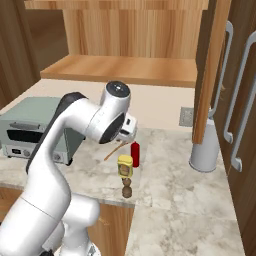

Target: There are various items on the counter. Only move the condiments/shakers into the cabinet.

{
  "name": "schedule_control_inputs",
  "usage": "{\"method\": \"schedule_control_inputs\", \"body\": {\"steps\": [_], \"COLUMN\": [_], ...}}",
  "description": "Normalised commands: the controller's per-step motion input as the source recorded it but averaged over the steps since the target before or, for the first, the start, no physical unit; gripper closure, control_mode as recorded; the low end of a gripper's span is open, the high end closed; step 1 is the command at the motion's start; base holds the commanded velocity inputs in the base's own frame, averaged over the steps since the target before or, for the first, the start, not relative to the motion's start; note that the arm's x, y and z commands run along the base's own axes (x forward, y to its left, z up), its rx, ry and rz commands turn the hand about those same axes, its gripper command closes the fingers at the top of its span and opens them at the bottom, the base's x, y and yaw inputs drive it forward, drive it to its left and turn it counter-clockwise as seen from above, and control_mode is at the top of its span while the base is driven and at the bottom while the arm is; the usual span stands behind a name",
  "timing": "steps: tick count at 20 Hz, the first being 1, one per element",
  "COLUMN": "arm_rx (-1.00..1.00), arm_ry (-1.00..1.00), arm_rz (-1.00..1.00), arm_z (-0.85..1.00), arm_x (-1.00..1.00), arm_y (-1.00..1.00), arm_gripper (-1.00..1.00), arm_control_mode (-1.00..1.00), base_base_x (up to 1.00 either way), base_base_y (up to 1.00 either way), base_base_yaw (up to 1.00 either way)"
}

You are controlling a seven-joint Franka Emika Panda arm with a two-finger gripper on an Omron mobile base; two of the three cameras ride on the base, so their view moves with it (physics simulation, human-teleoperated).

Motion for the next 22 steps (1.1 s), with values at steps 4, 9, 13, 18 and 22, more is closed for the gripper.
{"method": "schedule_control_inputs", "body": {"steps": [4, 9, 13, 18, 22], "arm_rx": [0.02, 0.0, 0.0, 0.0, 0.02], "arm_ry": [-0.01, -0.06, -0.1, -0.08, -0.11], "arm_rz": [0.06, 0.16, 0.18, 0.18, 0.23], "arm_z": [-0.36, -0.23, -0.28, -0.55, -0.59], "arm_x": [-0.12, 0.0, 0.0, 0.0, 0.0], "arm_y": [-0.68, -0.75, -0.79, -0.34, -0.14], "arm_gripper": [-1.0, -1.0, -1.0, -1.0, -1.0], "arm_control_mode": [-1.0, -1.0, -1.0, -1.0, -1.0], "base_base_x": [0.0, 0.0, 0.0, 0.0, 0.0], "base_base_y": [0.0, 0.0, 0.0, 0.0, 0.0], "base_base_yaw": [0.0, 0.0, 0.0, 0.0, 0.0]}}
